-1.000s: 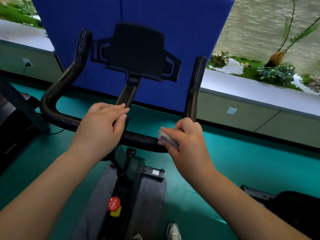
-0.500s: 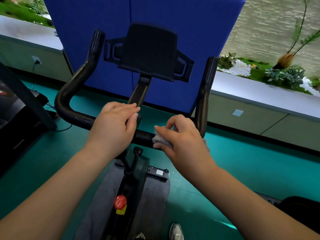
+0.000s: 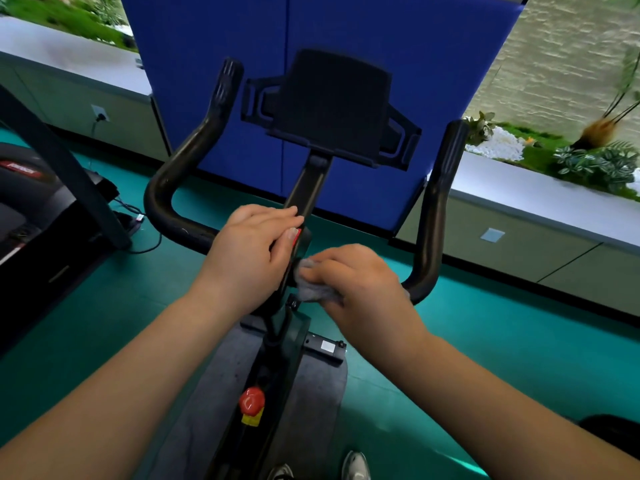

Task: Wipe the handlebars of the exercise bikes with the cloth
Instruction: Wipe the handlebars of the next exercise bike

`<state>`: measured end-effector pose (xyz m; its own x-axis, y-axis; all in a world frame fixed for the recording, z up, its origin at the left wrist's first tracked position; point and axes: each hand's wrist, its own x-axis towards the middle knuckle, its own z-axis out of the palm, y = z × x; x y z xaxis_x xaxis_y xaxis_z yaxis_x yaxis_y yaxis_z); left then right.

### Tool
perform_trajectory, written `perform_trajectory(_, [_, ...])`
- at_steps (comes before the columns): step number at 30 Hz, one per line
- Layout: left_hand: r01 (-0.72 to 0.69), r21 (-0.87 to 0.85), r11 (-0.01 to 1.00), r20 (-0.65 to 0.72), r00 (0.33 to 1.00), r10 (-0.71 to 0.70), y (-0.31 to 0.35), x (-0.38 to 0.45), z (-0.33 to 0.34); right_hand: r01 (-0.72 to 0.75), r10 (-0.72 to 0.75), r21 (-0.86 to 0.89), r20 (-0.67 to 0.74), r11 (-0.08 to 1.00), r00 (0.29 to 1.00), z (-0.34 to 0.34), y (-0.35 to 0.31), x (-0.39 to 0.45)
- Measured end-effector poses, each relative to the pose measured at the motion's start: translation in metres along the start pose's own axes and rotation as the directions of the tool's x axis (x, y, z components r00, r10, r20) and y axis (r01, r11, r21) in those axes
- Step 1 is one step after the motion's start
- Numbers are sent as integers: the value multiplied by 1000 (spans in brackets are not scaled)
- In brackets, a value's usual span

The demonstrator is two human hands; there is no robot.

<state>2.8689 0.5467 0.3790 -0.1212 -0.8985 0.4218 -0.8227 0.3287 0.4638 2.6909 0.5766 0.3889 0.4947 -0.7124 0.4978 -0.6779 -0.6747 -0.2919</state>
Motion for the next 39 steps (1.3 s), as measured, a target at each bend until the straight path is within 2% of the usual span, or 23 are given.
perform_trajectory(7, [-31, -28, 999, 39, 999, 32, -4, -4, -5, -64, 61, -28, -88, 998, 994, -12, 5, -19])
perform_trajectory(12, [-25, -23, 999, 20, 999, 26, -4, -4, -2, -193, 193, -15, 135, 981, 972, 2, -10, 23])
perform_trajectory(16, [-25, -6, 1000, 16, 1000, 25, -2, -4, 0, -298, 282, 41, 224, 954, 933, -24, 4, 9])
perform_trajectory(18, [-17, -1, 1000, 10, 1000, 18, -2, -4, 1, -395, 379, 17, 249, 918, 891, -38, 12, 4])
perform_trajectory(20, [-6, -1, 1000, -3, 1000, 6, -2, -4, 2, -424, 425, -74, 309, 903, 851, -38, 16, 12])
perform_trajectory(22, [-2, -9, 1000, -13, 1000, 2, -2, -3, 2, -400, 411, -109, 368, 910, 834, -26, 15, 29])
perform_trajectory(26, [3, -29, 1000, -15, 1000, -3, -2, -3, 1, -434, 397, -22, 448, 901, 801, -12, 12, 50])
perform_trajectory(31, [7, -37, 999, 1, 1000, -7, 0, -4, 2, -409, 431, -169, 549, 897, 716, -39, 32, 37])
perform_trajectory(33, [11, -42, 999, -11, 1000, -12, -1, -4, 2, -407, 430, -178, 578, 896, 694, -36, 32, 43])
perform_trajectory(39, [14, -34, 999, -24, 1000, -15, 1, -4, 1, -455, 398, -20, 517, 890, 757, -9, 21, 54])
